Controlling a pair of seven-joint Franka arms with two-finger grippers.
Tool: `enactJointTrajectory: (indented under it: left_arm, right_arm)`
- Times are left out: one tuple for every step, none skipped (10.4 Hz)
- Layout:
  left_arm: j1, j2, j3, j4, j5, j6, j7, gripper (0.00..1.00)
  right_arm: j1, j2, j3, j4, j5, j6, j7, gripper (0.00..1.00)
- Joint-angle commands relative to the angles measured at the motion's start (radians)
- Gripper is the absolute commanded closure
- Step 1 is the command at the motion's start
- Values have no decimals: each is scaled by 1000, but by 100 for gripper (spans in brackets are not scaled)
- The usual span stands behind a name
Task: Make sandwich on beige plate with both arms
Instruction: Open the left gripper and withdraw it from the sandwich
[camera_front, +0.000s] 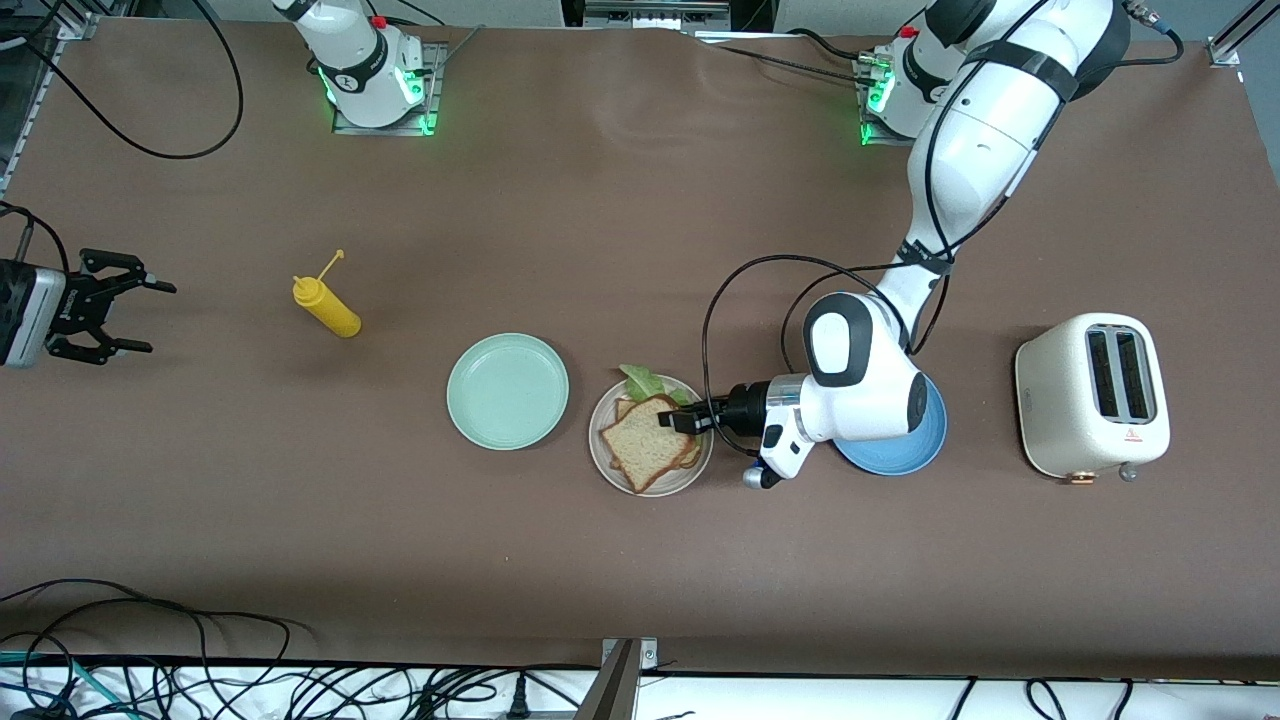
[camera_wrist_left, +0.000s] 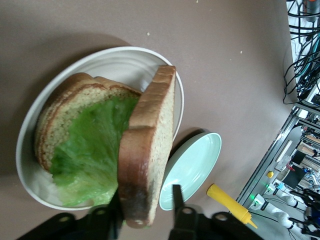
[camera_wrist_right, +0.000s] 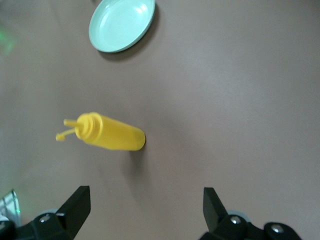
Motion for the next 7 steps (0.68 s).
enactJointTrajectory:
  left_arm:
    - [1, -22, 32, -25, -18, -27, 21, 0]
    - [2, -33, 64, -22, -17, -67, 21, 0]
    - [18, -56, 69, -27, -15, -84, 21, 0]
    - [33, -83, 69, -27, -15, -98, 21, 0]
    - [45, -120, 71, -53, -9, -98, 21, 0]
    - [80, -172, 69, -86, 96, -100, 24, 0]
    - [108, -238, 68, -121, 290, -118, 33, 0]
  right_arm:
    - [-5, -49, 93, 57, -129, -16, 293, 0]
    - [-6, -71, 141, 76, -203, -16, 417, 0]
    - [-2, -103, 181, 83, -293, -16, 573, 0]
    - [7, -147, 231, 84, -397, -19, 775, 0]
    - [20, -161, 270, 85, -483, -52, 932, 0]
    - [46, -177, 278, 96, -530, -83, 1076, 0]
    - [69, -197, 278, 97, -535, -123, 1239, 0]
